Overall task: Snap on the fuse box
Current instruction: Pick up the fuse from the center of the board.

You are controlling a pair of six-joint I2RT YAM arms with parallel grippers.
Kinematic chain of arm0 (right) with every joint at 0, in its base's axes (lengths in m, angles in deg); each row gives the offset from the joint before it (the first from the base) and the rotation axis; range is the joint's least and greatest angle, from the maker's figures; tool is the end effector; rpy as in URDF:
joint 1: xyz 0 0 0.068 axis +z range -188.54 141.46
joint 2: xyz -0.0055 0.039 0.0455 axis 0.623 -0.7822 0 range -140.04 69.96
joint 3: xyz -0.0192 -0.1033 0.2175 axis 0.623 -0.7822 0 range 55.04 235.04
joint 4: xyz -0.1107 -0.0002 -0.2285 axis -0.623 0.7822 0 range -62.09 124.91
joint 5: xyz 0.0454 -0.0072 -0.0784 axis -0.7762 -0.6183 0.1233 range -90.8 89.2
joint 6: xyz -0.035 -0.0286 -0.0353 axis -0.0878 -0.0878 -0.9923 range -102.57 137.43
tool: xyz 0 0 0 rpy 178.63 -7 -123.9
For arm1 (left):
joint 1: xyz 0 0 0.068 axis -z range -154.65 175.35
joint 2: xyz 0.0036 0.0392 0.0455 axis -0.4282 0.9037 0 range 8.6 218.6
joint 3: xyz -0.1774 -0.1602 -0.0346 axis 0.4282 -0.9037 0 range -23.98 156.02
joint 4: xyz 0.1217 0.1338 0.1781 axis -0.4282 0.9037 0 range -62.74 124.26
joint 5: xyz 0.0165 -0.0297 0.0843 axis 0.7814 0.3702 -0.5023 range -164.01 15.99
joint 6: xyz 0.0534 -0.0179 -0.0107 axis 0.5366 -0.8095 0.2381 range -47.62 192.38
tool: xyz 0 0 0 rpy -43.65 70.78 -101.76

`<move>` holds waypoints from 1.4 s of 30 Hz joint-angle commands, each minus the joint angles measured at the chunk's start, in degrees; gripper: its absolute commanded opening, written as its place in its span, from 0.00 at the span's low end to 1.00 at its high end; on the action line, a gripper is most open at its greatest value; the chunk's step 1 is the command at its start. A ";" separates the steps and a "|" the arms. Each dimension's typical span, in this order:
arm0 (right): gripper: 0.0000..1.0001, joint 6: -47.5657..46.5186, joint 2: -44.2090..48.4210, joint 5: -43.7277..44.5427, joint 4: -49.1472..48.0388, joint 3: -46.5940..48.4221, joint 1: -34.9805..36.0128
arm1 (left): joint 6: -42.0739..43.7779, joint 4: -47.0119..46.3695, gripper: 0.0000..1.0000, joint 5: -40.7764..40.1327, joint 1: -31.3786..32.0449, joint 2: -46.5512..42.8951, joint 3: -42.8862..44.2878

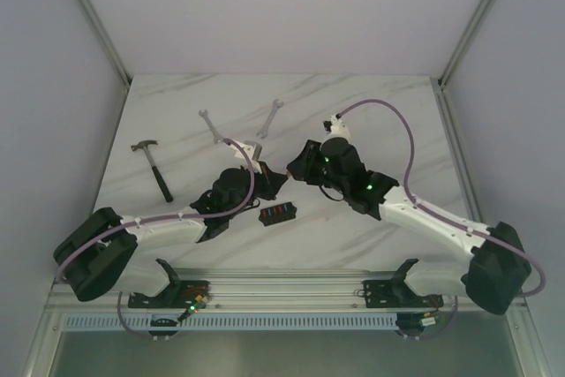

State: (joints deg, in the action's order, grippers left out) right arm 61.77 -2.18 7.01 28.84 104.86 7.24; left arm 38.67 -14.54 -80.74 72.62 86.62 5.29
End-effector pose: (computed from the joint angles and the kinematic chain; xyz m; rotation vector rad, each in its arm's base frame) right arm 0.2103 0.2081 0.2543 0.0675 2.0816 0.8699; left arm 0.1980 -0.2075 0.1876 0.1182 1.7811 -0.9457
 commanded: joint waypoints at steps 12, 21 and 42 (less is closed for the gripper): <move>0.64 -42.58 15.58 -15.07 -0.90 -5.25 -2.89 | 16.33 9.52 0.00 13.48 -2.00 -12.20 2.50; 0.57 -57.79 21.60 -28.78 4.95 -3.60 -2.89 | 19.97 12.05 0.00 26.00 -2.00 -18.91 4.63; 0.45 -65.97 18.31 -45.10 14.09 3.49 -3.75 | 24.66 14.38 0.00 38.76 -1.29 -21.01 6.14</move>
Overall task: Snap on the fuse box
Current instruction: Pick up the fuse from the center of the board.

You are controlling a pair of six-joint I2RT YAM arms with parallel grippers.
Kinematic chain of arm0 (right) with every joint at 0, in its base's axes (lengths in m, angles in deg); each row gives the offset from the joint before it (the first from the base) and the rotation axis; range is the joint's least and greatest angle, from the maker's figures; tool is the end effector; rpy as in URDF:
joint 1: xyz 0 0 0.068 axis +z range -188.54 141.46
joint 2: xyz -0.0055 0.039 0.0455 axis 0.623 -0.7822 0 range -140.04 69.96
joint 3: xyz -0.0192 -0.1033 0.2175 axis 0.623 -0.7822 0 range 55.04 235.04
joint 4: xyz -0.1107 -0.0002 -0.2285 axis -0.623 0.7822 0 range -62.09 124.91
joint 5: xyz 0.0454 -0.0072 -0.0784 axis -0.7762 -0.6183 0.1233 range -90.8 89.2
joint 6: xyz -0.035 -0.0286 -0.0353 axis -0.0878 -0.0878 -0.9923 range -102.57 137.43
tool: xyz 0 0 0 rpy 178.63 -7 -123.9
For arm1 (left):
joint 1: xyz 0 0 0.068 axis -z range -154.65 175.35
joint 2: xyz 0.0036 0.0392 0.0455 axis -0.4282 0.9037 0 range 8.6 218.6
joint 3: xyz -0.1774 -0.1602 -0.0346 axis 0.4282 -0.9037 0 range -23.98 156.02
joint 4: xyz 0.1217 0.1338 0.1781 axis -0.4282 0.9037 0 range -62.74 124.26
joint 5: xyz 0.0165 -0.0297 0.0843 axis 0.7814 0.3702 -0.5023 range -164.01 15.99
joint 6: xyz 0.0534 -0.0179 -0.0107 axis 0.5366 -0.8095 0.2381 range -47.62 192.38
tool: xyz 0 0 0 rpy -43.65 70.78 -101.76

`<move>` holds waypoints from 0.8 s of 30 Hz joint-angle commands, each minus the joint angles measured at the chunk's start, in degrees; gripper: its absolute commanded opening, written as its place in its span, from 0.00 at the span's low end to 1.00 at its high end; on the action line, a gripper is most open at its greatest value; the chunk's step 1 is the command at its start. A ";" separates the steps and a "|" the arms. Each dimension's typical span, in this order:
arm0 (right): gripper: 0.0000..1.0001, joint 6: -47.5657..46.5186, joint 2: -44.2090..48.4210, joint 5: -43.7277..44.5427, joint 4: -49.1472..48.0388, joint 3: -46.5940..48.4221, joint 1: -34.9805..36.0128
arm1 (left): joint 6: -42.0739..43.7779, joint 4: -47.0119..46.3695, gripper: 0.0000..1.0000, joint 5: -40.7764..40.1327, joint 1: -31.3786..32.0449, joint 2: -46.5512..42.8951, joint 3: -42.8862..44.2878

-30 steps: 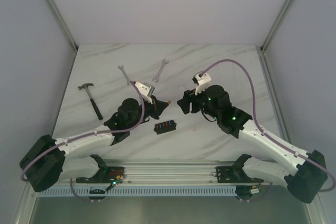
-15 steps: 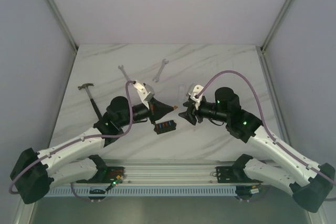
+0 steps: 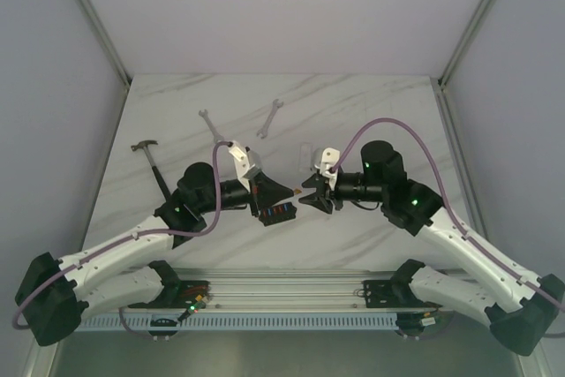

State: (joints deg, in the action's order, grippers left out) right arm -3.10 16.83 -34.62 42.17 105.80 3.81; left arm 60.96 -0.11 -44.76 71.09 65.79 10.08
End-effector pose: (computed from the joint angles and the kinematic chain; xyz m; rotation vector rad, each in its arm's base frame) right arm 0.1499 0.1672 0.3180 -1.3166 1.3538 0.8094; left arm 0.1568 -0.1894 0.2783 0.8818 1.3653 -1.1650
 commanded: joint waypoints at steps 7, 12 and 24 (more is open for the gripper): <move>0.38 -0.98 -2.26 -5.25 1.00 3.50 -0.84 | 2.75 0.19 0.00 2.97 0.31 0.04 1.44; 0.33 -1.22 -2.42 -7.00 1.11 3.73 -1.17 | 2.90 0.24 0.00 3.17 0.32 0.44 1.49; 0.26 -1.35 -3.54 -9.14 1.08 4.33 -1.87 | 2.64 0.09 0.00 4.40 0.42 1.43 1.85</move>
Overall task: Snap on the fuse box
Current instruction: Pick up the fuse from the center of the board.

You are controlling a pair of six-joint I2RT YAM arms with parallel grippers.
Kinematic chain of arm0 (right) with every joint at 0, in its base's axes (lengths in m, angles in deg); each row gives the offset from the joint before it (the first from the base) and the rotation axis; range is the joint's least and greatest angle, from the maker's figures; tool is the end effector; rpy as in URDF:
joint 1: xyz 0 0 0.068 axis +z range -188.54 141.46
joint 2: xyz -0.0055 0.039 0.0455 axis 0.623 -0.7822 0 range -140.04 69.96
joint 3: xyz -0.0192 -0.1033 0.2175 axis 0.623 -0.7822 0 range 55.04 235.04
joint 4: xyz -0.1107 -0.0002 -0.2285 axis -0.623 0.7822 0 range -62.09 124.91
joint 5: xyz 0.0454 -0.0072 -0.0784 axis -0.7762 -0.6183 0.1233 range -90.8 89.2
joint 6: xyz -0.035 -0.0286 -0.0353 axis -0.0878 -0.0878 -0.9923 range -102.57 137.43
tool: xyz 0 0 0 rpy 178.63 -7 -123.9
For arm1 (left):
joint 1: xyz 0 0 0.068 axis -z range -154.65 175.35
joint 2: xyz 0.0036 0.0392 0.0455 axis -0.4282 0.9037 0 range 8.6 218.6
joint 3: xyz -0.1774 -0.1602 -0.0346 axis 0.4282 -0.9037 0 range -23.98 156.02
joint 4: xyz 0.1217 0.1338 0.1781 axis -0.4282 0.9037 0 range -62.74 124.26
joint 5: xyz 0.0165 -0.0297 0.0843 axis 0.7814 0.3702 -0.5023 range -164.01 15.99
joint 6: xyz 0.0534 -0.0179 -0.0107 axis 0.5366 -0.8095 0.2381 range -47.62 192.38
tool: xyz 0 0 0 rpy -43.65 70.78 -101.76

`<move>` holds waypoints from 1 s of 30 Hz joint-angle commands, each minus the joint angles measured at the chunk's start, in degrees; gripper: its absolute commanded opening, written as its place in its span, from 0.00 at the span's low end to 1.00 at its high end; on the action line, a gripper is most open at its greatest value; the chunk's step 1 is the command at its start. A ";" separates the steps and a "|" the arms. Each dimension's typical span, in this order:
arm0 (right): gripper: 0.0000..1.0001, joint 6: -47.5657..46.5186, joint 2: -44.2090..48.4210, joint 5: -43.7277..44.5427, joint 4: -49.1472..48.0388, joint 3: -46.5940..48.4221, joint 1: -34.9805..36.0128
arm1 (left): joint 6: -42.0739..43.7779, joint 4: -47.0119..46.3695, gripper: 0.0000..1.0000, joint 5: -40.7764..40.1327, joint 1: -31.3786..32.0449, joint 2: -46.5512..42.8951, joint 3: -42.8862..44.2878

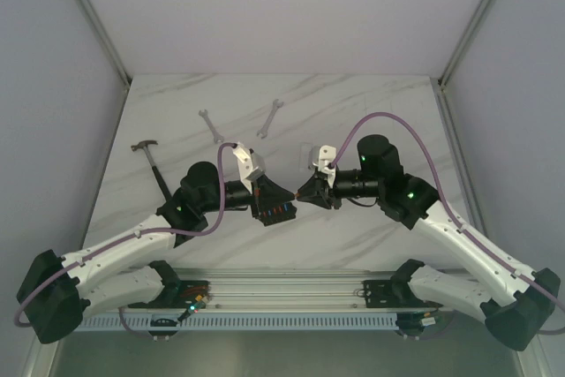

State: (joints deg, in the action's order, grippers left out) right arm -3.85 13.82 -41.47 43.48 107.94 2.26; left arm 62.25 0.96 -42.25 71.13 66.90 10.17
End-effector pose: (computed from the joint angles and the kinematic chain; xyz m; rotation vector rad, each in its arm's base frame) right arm 0.1569 0.1703 0.3185 -1.3760 1.3335 0.9011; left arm 0.1572 -0.1923 0.2724 0.9383 1.3764 -1.1794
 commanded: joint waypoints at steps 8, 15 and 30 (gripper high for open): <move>0.21 -0.58 -1.50 -2.93 -0.15 2.07 -0.62 | 1.35 -1.10 0.00 2.12 0.36 0.23 1.69; 0.09 -0.65 -1.43 -3.44 -0.10 1.93 -1.23 | 1.65 -1.03 0.00 1.43 0.38 0.36 1.39; 0.00 14.40 -6.12 9.48 1.16 4.10 -1.18 | -8.32 4.65 0.37 -25.47 -0.14 0.85 -1.25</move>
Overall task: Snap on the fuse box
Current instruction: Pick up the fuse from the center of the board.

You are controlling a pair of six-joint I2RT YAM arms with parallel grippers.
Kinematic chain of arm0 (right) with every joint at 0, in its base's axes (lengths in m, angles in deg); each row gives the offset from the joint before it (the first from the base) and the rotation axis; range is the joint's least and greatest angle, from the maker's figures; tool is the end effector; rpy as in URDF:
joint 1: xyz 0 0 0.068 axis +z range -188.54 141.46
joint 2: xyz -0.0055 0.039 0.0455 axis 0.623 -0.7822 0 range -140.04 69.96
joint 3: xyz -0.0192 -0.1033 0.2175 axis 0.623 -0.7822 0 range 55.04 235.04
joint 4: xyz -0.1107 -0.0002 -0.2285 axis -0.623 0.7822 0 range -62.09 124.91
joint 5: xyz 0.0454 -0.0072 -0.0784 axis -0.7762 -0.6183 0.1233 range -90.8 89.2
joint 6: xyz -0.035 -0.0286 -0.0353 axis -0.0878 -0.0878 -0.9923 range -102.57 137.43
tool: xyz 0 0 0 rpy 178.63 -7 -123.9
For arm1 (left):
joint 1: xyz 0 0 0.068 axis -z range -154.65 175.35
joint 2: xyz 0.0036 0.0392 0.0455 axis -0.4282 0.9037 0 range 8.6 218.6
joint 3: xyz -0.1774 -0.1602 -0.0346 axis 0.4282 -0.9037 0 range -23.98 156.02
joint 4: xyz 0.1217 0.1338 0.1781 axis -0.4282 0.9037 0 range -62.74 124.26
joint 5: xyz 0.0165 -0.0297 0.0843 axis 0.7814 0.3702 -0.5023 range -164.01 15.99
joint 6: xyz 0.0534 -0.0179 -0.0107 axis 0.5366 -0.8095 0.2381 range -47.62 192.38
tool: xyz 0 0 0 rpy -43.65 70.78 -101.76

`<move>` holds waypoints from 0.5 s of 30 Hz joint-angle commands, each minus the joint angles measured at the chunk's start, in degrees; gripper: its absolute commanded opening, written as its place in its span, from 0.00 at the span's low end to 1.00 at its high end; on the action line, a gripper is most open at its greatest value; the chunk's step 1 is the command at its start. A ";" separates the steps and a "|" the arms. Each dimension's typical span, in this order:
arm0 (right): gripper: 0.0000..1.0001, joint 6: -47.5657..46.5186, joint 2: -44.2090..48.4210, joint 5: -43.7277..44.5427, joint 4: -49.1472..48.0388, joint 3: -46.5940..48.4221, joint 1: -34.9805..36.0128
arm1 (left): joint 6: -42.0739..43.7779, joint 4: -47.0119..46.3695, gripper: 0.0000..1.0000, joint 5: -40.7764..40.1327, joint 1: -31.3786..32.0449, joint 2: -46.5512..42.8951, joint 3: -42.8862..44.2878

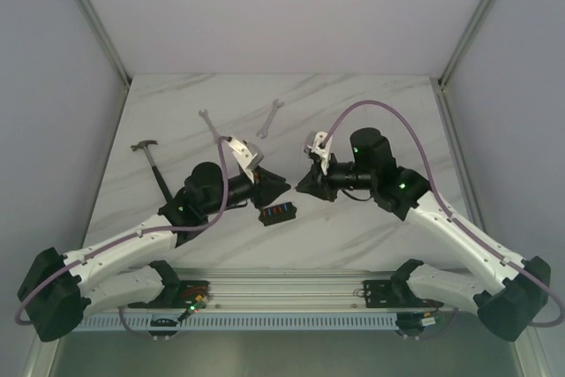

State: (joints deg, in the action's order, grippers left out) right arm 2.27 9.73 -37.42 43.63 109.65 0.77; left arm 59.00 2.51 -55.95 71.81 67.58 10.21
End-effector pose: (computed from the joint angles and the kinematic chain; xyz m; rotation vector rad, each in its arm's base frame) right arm 0.1749 0.1745 0.3122 -1.2657 1.5100 0.8963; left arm 0.1655 -0.1925 0.2670 0.7226 1.5105 -1.0524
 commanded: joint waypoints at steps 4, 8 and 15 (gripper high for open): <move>0.00 17.86 -5.96 11.79 2.16 3.64 1.36 | -11.80 5.66 0.48 -16.92 -1.59 -2.01 -3.39; 0.00 24.02 -10.67 18.96 7.19 7.53 3.48 | -17.59 10.44 0.59 -20.57 -2.76 -3.57 -5.01; 0.00 34.33 -19.69 34.94 17.31 14.81 7.22 | -25.75 14.60 0.71 -18.04 -7.23 -3.10 -9.24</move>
State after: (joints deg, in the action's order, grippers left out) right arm 28.00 -6.27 -13.40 53.34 120.09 6.45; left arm 39.70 13.33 -74.29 66.71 64.46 3.02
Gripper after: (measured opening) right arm 0.142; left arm 0.683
